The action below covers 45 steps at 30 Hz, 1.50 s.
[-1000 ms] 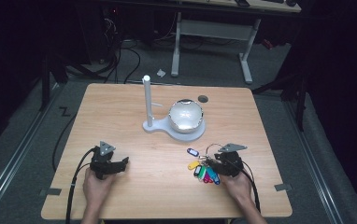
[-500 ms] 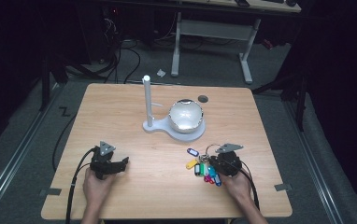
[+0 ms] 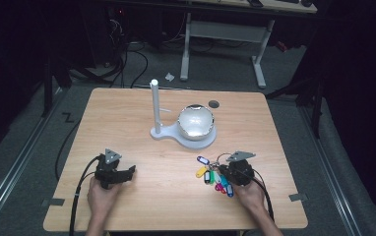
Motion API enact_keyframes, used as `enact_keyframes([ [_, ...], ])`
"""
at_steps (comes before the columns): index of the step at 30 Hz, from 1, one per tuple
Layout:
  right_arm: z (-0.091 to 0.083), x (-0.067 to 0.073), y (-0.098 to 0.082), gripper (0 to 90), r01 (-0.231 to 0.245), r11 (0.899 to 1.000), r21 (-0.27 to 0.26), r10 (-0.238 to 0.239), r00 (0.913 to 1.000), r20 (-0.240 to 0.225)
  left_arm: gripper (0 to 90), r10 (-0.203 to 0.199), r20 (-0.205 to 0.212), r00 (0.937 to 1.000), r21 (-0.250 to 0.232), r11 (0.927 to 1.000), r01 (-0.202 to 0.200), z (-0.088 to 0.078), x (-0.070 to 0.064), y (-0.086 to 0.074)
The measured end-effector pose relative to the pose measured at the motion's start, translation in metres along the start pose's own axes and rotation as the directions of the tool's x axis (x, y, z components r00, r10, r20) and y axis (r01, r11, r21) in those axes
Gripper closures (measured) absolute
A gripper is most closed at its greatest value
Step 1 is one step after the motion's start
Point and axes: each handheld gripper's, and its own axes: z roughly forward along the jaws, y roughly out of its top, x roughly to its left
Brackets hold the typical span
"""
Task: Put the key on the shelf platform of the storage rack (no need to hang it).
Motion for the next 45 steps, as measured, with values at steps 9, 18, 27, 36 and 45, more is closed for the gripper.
enact_keyframes([
  [9,-0.009,-0.003,0.003,84.6,-0.015,0.999,-0.040,0.015,0.9997,-0.019,22.8,0.000,0.000,1.0000,0.000,1.0000,0.000,0.000,0.000,0.000],
  [18,-0.019,-0.006,0.010,89.3,0.000,0.998,-0.069,-0.002,0.9997,-0.024,22.8,0.001,0.000,1.0000,0.000,1.0000,-0.001,0.000,0.000,0.000],
  [27,-0.028,-0.007,0.016,89.3,0.003,0.995,-0.099,-0.006,0.9995,-0.030,22.8,0.000,0.000,1.0000,0.000,1.0000,0.000,0.000,0.000,0.000],
  [36,-0.040,-0.009,0.024,89.4,0.012,0.991,-0.135,-0.017,0.9994,-0.031,22.8,0.000,0.000,1.0000,0.000,1.0000,0.000,0.000,0.000,0.000],
  [45,-0.052,-0.011,0.034,89.4,0.024,0.986,-0.167,-0.029,0.9991,-0.029,22.8,0.000,0.000,1.0000,0.000,1.0000,0.000,0.000,0.000,0.000],
])
